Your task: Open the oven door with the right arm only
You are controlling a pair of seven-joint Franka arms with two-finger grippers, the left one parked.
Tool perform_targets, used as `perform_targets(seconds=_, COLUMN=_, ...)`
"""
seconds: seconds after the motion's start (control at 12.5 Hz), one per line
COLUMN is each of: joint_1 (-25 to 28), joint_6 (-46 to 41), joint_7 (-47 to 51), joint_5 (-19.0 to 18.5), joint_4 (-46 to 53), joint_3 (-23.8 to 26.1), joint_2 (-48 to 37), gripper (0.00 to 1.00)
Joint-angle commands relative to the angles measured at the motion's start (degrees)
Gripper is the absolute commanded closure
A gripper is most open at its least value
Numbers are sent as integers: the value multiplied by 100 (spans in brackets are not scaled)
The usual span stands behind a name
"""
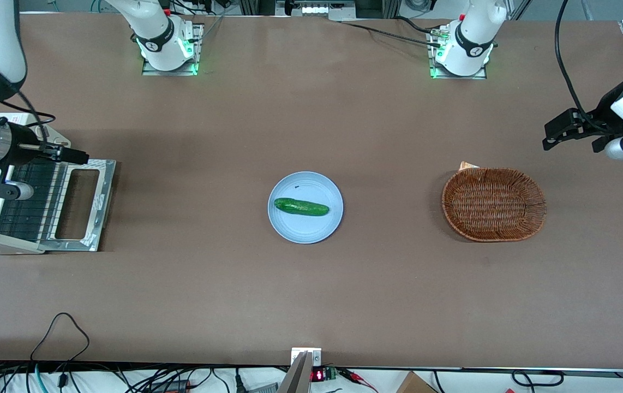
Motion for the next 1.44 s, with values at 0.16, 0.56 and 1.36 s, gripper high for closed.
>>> perform_targets(seconds=0.16, joint_1=76, joint_6=1785, joint_7=-1191, joint_5=-428, joint_4=-2403, joint_3=165, joint_2=-1650, gripper=0)
perform_targets(seconds=0.56, joint_1=67, joint_6=1568, joint_7=-1140, joint_5=-387, joint_4=-2170, joint_3=166, joint_2=-1583, gripper=0)
perform_targets(seconds=1.36, joint_1=-21, joint_6=1444, joint_7=-1149, joint_5=-97, joint_4=-1861, joint_3=122, joint_2=-1379, gripper=0)
